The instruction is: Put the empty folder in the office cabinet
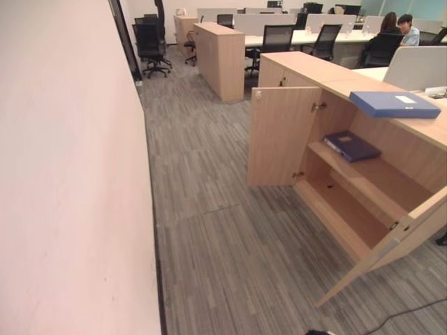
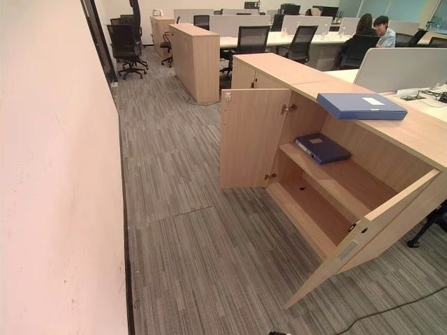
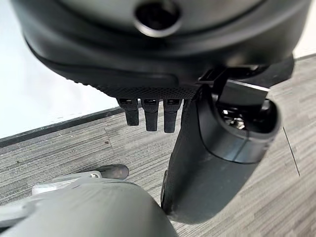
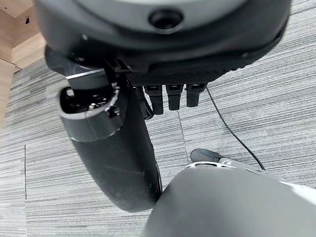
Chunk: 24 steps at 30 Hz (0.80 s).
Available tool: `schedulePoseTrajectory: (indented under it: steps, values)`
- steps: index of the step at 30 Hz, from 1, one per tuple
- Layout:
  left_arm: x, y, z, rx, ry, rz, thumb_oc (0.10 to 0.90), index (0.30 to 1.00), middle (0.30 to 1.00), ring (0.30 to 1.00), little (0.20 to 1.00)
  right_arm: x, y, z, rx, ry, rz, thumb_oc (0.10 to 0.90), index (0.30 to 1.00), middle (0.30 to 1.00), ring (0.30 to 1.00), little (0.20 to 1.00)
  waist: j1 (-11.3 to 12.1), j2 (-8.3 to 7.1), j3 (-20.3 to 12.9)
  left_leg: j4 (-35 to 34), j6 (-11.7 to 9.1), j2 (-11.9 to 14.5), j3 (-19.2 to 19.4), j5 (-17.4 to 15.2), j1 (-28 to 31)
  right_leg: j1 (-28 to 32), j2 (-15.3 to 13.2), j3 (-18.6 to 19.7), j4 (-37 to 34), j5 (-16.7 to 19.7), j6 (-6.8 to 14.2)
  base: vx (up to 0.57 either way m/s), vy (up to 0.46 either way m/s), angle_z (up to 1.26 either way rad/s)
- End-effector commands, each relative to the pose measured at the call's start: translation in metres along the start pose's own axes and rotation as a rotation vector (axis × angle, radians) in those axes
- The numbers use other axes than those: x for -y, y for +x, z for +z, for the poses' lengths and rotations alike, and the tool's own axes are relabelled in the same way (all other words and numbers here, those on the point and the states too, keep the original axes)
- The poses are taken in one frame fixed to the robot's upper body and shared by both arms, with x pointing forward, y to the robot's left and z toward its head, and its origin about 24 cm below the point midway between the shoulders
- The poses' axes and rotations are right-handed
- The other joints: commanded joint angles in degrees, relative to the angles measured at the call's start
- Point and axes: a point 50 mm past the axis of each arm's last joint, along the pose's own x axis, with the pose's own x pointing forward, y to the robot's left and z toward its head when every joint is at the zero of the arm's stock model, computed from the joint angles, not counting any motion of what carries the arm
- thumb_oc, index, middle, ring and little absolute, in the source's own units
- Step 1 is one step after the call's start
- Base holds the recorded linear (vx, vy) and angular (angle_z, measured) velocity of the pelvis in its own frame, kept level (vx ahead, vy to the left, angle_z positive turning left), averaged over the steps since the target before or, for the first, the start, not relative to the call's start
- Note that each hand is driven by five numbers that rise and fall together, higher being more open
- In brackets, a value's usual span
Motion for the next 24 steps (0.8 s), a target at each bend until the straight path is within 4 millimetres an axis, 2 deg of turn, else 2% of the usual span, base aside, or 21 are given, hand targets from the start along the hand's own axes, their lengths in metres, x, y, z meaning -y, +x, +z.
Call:
schedulePoseTrajectory:
  steps: [1,24]
  values:
    - [0.0171,0.0006,-0.0051,-0.048,0.06,-0.065,0.8,0.9,0.9,0.9,0.9,0.0049,0.0006,-0.001,-0.029,-0.094,0.004,0.8,0.9,0.9,0.9,0.9,-0.67,-0.84,-0.46,-0.44,-2.25,0.8,2.98,-2.56,-1.0,0.43,-0.85,-1.2,-0.07,-3.96,4.04,0.0,-0.007,-0.05]
    - [0.0148,0.0006,-0.0057,-0.053,0.093,-0.057,0.8,0.9,0.9,0.9,0.9,0.0046,0.0004,-0.0028,-0.034,-0.094,0.003,0.8,0.9,0.9,0.9,0.9,-0.63,-0.84,-0.49,-0.44,-2.3,0.74,2.84,-2.54,-0.9,0.69,-0.77,-1.23,-0.07,-4.12,3.96,0.0,0.0,0.0]
